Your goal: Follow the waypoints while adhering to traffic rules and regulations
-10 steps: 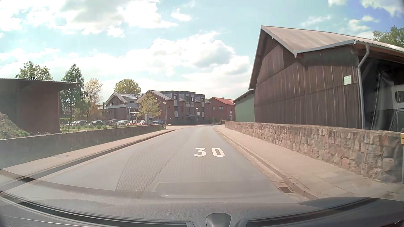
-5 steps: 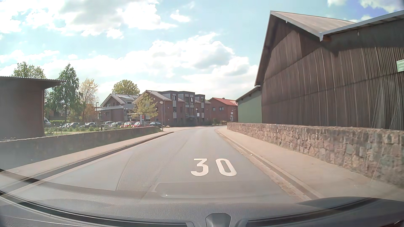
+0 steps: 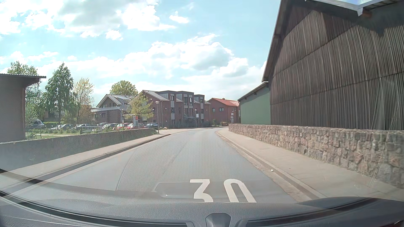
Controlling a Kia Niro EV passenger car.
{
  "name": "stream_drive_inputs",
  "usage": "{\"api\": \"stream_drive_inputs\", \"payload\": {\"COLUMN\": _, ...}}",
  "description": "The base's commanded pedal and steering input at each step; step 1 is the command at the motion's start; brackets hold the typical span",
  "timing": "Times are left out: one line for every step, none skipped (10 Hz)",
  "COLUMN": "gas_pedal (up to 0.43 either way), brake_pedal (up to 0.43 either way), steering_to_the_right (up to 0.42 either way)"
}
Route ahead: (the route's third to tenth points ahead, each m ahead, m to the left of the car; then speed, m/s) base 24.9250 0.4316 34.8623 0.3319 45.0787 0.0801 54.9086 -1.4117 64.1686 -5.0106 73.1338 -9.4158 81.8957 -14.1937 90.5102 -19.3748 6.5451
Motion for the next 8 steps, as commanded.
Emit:
{"api": "stream_drive_inputs", "payload": {"gas_pedal": 0.087, "brake_pedal": 0.000, "steering_to_the_right": 0.001}}
{"api": "stream_drive_inputs", "payload": {"gas_pedal": 0.087, "brake_pedal": 0.000, "steering_to_the_right": 0.000}}
{"api": "stream_drive_inputs", "payload": {"gas_pedal": 0.087, "brake_pedal": 0.000, "steering_to_the_right": 0.000}}
{"api": "stream_drive_inputs", "payload": {"gas_pedal": 0.087, "brake_pedal": 0.000, "steering_to_the_right": 0.001}}
{"api": "stream_drive_inputs", "payload": {"gas_pedal": 0.087, "brake_pedal": 0.000, "steering_to_the_right": 0.001}}
{"api": "stream_drive_inputs", "payload": {"gas_pedal": 0.087, "brake_pedal": 0.000, "steering_to_the_right": 0.000}}
{"api": "stream_drive_inputs", "payload": {"gas_pedal": 0.087, "brake_pedal": 0.000, "steering_to_the_right": 0.000}}
{"api": "stream_drive_inputs", "payload": {"gas_pedal": 0.087, "brake_pedal": 0.000, "steering_to_the_right": 0.000}}
